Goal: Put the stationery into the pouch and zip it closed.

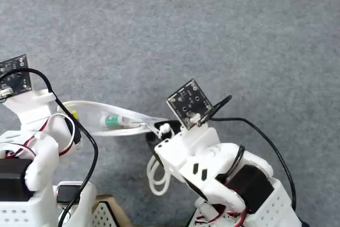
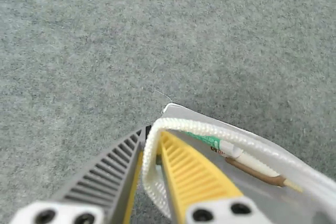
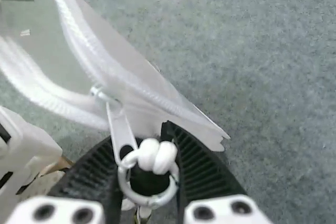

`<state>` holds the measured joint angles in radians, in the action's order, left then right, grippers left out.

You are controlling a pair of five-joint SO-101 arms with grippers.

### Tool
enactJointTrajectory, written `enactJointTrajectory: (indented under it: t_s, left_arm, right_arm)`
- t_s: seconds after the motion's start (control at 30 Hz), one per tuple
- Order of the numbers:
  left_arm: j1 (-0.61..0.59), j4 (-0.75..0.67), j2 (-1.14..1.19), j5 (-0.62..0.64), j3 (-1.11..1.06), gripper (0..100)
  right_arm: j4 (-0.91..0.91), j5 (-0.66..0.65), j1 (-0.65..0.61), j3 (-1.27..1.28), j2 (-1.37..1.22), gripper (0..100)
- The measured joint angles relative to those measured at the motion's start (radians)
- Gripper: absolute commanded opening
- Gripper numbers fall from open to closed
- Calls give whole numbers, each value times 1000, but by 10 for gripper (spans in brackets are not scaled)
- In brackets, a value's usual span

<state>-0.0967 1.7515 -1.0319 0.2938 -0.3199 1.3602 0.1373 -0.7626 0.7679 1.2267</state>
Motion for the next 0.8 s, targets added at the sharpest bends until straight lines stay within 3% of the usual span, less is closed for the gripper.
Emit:
enactJointTrajectory:
  t_s: [0.2, 0.43, 0.8]
  left_arm:
    - [2, 0, 0, 2, 0, 29]
    - [2, 0, 0, 2, 0, 29]
    - [2, 0, 0, 2, 0, 29]
  right_arm:
    - [28, 0, 87, 26, -11, 232]
    - [152, 0, 104, 28, -11, 216]
    - [135, 0, 106, 28, -11, 216]
